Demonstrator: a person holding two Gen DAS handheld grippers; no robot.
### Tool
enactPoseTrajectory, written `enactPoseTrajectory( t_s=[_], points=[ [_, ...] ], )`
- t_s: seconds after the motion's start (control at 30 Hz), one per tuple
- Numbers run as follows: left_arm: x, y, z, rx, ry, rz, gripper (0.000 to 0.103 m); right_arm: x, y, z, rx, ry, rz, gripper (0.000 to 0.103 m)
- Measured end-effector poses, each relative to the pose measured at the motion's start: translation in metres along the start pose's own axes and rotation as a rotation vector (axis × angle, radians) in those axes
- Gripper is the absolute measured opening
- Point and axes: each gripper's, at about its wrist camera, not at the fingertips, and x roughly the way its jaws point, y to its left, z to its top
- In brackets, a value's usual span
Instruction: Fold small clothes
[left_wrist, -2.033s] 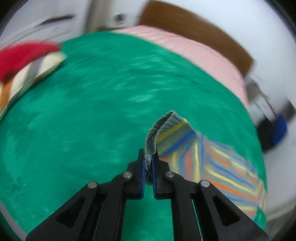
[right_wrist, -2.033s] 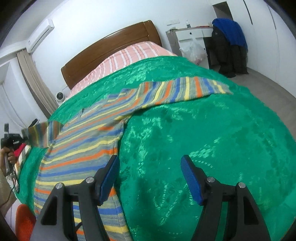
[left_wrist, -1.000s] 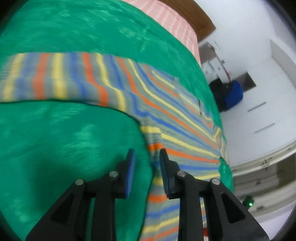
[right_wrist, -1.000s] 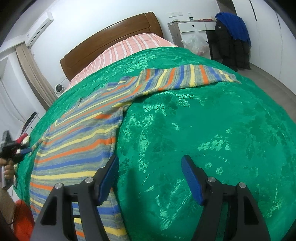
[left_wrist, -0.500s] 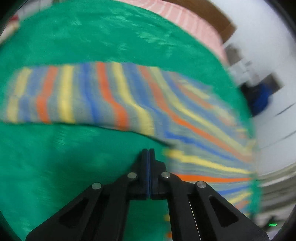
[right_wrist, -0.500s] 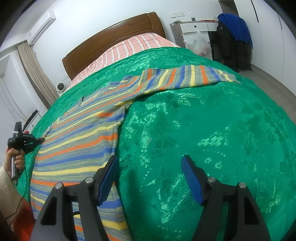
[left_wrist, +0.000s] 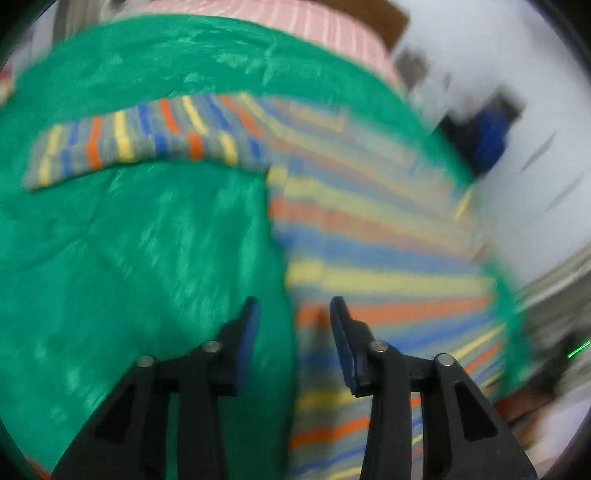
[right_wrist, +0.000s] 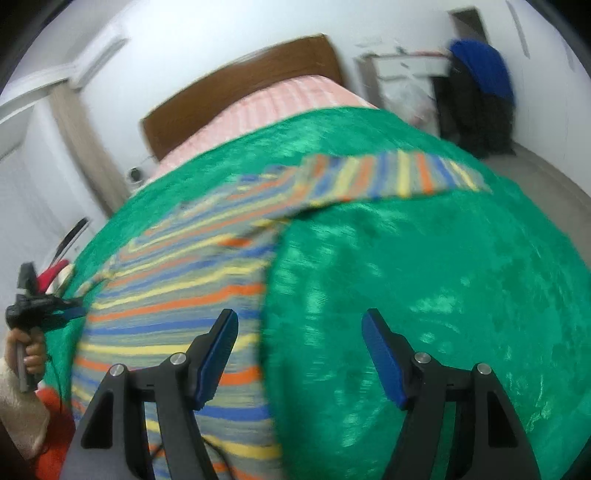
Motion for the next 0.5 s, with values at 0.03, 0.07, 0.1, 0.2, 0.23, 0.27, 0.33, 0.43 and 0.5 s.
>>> enactPoseTrajectory(
  t_s=[0.03,0.07,0.1,0.2,0.23,0.27,0.33,0.43,0.5],
  points=[
    [0.003,-0.006,-0.009,0.042,0.020,0.072,0.016,0.000,0.007,0.000,-0.030,0.007,0.021,0.069],
    [0.002,-0.009,-0.019,0.067,0.018,0.114,0.014,0.002,0.017,-0.002,-0.075,0.037,0.054,0.069],
    [-0.001,-0.010,-0.025,0.075,0.012,0.128,0.014,0.006,0.023,-0.005,-0.105,0.066,0.059,0.069],
    [-0.025,-0.010,-0.043,0.054,-0.019,0.132,0.023,0.009,0.026,-0.019,-0.186,0.100,-0.076,0.069],
    [-0.032,-0.009,-0.046,0.041,-0.047,0.117,0.032,0.006,0.023,-0.020,-0.178,0.090,-0.102,0.069],
    [-0.043,-0.010,-0.049,0.031,-0.101,0.113,0.059,0.002,0.016,-0.018,-0.148,0.071,-0.125,0.069],
    [-0.053,-0.006,-0.047,0.016,-0.196,0.150,0.094,-0.005,0.003,-0.009,-0.089,0.017,-0.164,0.074],
    [-0.049,0.006,-0.036,-0.002,-0.291,0.189,0.098,-0.001,-0.010,0.011,-0.060,-0.041,-0.212,0.076],
    [-0.038,0.019,-0.036,-0.033,-0.288,0.218,0.097,0.009,-0.020,0.018,-0.011,-0.047,-0.227,0.076]
  ],
)
